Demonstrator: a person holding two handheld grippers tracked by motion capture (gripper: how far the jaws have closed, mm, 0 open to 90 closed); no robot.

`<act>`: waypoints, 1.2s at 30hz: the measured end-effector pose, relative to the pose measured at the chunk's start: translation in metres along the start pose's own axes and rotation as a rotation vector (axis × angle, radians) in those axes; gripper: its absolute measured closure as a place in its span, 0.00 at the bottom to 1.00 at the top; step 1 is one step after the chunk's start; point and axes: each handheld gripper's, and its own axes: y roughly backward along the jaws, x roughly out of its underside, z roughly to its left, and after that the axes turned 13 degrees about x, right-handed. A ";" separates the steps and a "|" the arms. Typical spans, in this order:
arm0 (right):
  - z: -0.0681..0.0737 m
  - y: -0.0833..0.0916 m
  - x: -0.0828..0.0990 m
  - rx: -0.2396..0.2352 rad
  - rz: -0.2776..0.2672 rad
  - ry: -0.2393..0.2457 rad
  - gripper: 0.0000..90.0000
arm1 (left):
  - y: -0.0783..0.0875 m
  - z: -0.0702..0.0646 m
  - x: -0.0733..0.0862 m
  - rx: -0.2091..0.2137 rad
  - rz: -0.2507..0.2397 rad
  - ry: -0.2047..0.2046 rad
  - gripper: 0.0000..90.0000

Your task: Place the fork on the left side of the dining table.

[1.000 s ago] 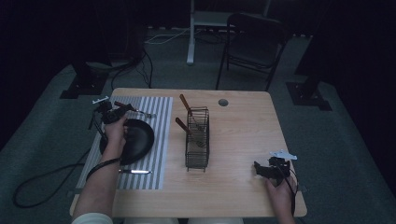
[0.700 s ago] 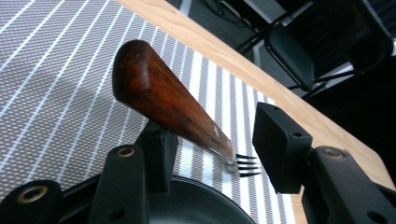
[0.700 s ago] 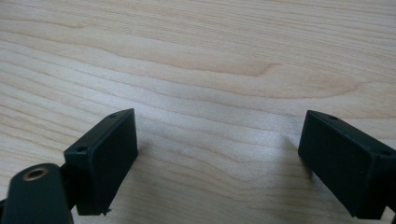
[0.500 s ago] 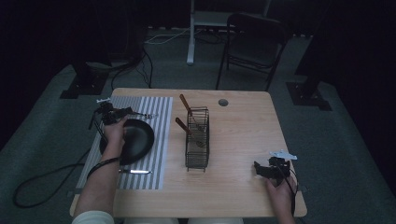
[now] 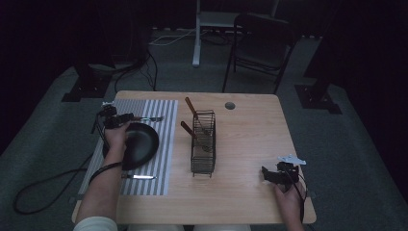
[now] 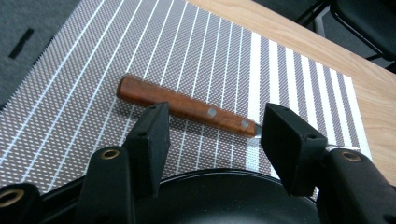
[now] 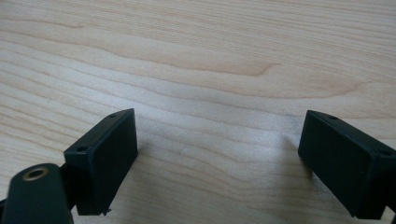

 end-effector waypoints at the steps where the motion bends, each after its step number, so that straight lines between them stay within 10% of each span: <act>1: 0.000 0.000 0.000 0.000 0.000 0.000 0.13 | 0.001 -0.001 0.000 -0.003 0.006 -0.012 0.47; 9: 0.000 0.000 0.000 0.000 0.000 0.000 0.13 | 0.014 -0.017 0.009 -0.019 0.029 -0.133 0.47; 36: 0.000 0.000 0.000 0.000 0.001 0.000 0.13 | 0.079 -0.035 0.051 0.088 0.066 -0.277 0.47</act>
